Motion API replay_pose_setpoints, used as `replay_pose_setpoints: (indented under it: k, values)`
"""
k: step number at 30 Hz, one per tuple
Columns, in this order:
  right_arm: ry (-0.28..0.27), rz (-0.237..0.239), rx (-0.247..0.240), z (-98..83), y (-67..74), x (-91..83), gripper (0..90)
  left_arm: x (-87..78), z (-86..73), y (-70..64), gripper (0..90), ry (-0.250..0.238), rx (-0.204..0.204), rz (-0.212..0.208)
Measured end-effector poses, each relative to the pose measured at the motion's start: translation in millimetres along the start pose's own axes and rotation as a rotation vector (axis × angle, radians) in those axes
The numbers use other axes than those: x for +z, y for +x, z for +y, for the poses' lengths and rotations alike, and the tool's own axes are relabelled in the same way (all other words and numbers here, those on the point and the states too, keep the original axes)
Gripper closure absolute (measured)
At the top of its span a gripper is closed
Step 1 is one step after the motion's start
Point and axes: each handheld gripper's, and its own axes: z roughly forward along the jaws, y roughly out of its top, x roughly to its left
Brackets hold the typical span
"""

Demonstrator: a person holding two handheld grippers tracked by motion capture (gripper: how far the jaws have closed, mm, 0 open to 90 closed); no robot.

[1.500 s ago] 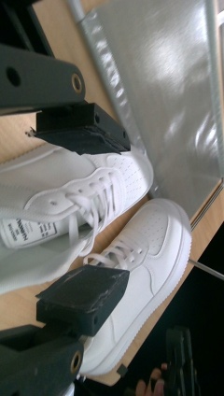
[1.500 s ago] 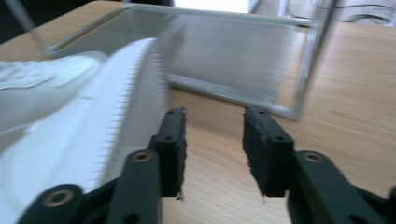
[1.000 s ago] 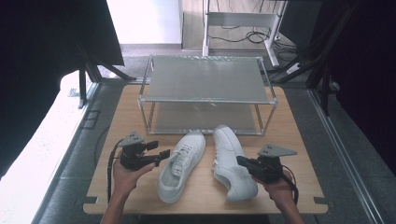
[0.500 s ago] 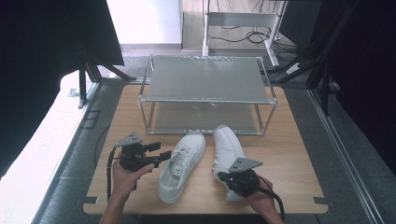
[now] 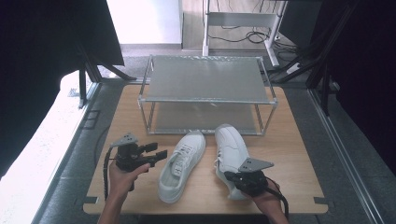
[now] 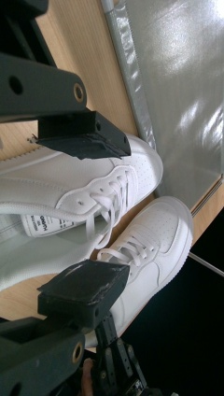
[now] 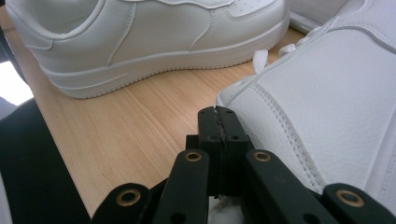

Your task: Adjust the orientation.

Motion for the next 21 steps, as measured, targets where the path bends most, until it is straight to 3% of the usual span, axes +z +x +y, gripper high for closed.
replay_pose_setpoints:
  k: [7, 11, 14, 16, 17, 18, 19, 21]
  values:
    - [-0.043, 0.000, 0.011, -2.5, -12.9, -13.0, 90.0, 2.7, -2.2, 0.7, 38.3, 0.011, -0.002, 0.006]
    - [-0.078, -0.036, 0.045, -7.5, -29.5, -28.5, 90.0, 3.0, -2.8, 1.6, 38.3, 0.010, -0.011, 0.008]
    - [-0.076, -0.072, 0.031, -12.1, -38.8, -37.0, 90.0, 2.6, -2.9, 1.7, 38.8, 0.011, -0.007, 0.008]
    - [-0.045, -0.081, 0.035, -15.8, -43.5, -37.4, 90.0, 2.4, -2.9, 1.8, 39.1, 0.009, -0.008, 0.006]
    - [-0.077, -0.113, 0.110, -25.6, -60.1, -44.2, 90.0, 2.2, -2.8, 2.0, 39.1, 0.008, -0.010, 0.004]
    - [-0.061, -0.120, 0.107, -28.6, -65.4, -46.4, 90.0, 2.0, -2.8, 2.1, 39.1, 0.006, -0.010, 0.005]
    - [-0.030, -0.154, 0.099, -33.2, -71.1, -48.7, 90.0, 1.4, -2.7, 2.4, 39.1, 0.006, -0.011, 0.005]
    - [-0.042, -0.151, 0.124, -38.0, -77.3, -53.2, 90.0, 1.4, -2.7, 2.9, 39.1, 0.004, -0.014, 0.007]
